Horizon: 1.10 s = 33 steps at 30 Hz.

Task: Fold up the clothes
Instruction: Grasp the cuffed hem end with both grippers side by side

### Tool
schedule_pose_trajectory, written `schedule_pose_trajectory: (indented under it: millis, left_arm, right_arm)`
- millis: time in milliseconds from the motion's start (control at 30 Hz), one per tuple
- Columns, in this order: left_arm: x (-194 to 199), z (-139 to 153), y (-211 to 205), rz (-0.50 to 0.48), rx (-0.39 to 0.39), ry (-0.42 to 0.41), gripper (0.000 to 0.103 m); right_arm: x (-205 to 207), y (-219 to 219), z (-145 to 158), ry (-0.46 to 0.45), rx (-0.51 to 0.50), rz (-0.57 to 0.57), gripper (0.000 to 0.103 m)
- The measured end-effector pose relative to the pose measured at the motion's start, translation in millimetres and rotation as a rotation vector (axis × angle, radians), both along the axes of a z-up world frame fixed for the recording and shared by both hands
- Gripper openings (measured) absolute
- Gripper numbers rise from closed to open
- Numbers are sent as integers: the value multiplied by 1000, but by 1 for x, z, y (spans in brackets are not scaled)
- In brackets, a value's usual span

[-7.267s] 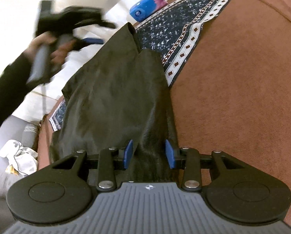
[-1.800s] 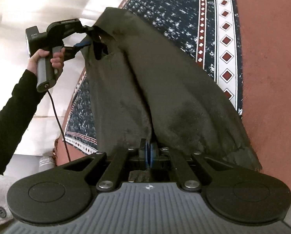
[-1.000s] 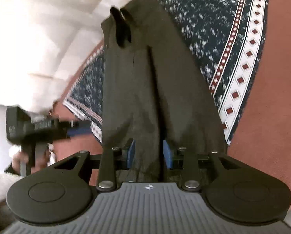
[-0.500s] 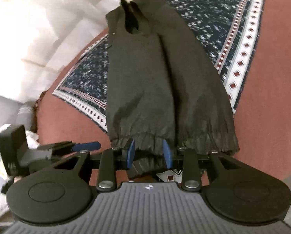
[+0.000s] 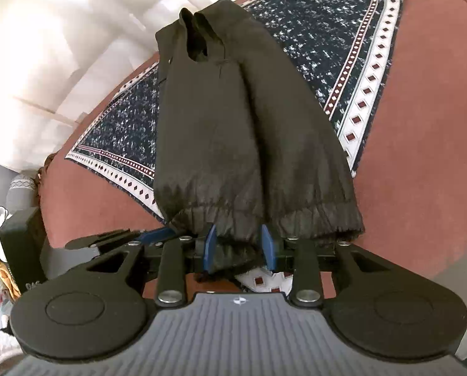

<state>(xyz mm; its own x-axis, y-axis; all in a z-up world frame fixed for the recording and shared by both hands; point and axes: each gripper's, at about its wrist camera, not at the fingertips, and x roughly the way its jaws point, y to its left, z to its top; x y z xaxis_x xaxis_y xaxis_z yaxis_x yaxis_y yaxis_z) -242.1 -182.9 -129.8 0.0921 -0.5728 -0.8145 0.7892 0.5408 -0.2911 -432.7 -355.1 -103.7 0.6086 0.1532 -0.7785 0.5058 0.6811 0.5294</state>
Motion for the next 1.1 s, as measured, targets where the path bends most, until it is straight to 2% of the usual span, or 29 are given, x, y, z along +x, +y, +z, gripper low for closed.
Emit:
schedule_pose_trajectory:
  millis: [133,167,200,233,333,367,400,467,500,567,633,700,833,1100]
  left_arm:
    - [3,11,7,59,-23,22,1]
    - [1,15,10,59,-16,15,0]
    - [-2,18,11,55,-4,10,0]
    - [-5,20,12,51,7,4,0]
    - [-13,8,8,42,86,-1,2]
    - [-15,4,9,43,108,10,5]
    - [-16,0,12,49,123,31,23]
    - [-19,6,21,83,111,57,39]
    - [-20,12,27,104,94,62,55]
    - [-19,27,39,152,52,66,70]
    - [-15,37,48,222,12,78,72]
    - [-6,36,46,310,-22,113,74]
    - [10,32,41,462,-76,180,75]
    - [-3,-5,10,429,-15,265,74]
  right_arm:
    - [14,-17,-14,-13,72,43,36]
    - [17,-21,-16,-20,88,61,31]
    - [19,-24,-17,-33,110,83,4]
    - [19,-28,-18,-40,129,99,0]
    - [18,-36,-28,13,124,156,0]
    - [18,-39,-33,34,121,177,0]
    - [18,-42,-38,55,124,195,0]
    - [15,-49,-42,61,141,218,1]
    - [13,-54,-39,39,150,225,2]
    - [8,-66,-28,-13,154,225,10]
    - [2,-80,-16,-57,132,209,40]
    - [-2,-95,-10,-81,103,197,50]
    - [-2,-114,-20,-46,108,208,51]
    - [-1,-107,-46,21,195,303,51]
